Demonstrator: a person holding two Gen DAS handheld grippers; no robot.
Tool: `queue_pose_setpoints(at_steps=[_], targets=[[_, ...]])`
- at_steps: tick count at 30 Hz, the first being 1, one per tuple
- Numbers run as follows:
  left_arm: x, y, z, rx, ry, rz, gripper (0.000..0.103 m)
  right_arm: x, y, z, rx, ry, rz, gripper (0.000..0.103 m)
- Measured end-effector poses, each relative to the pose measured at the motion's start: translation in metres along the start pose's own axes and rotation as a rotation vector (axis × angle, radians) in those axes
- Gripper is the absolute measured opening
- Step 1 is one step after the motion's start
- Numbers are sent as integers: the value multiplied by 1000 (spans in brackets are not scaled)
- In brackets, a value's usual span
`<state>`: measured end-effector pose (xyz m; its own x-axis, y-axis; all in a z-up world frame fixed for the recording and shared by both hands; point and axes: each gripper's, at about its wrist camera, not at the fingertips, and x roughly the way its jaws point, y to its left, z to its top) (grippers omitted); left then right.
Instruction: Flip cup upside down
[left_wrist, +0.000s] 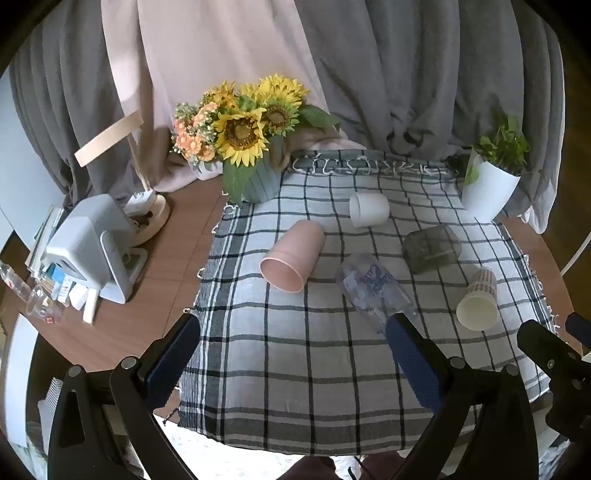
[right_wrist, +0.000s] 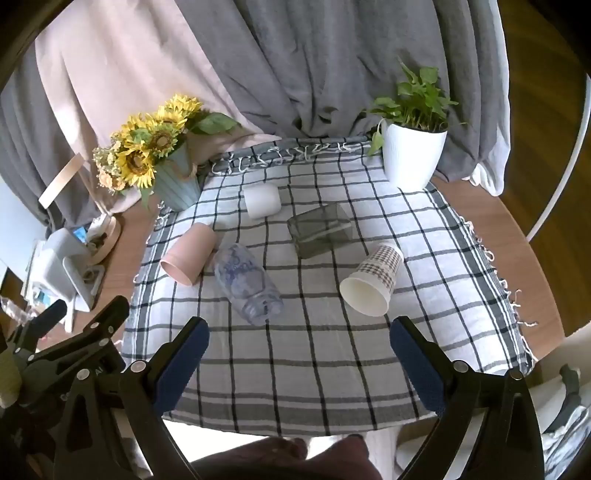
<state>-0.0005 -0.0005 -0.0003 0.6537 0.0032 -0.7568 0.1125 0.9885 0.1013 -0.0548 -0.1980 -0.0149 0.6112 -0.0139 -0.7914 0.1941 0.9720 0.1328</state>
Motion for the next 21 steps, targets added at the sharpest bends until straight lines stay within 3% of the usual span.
queue_pose_setpoints(at_steps=[4, 21], targets=[[5, -3, -2, 6, 19, -25, 103, 0, 0, 0, 2, -1, 3, 99], [3, -2, -2, 3, 24, -12, 103, 2, 3, 1, 0, 2, 6, 99]])
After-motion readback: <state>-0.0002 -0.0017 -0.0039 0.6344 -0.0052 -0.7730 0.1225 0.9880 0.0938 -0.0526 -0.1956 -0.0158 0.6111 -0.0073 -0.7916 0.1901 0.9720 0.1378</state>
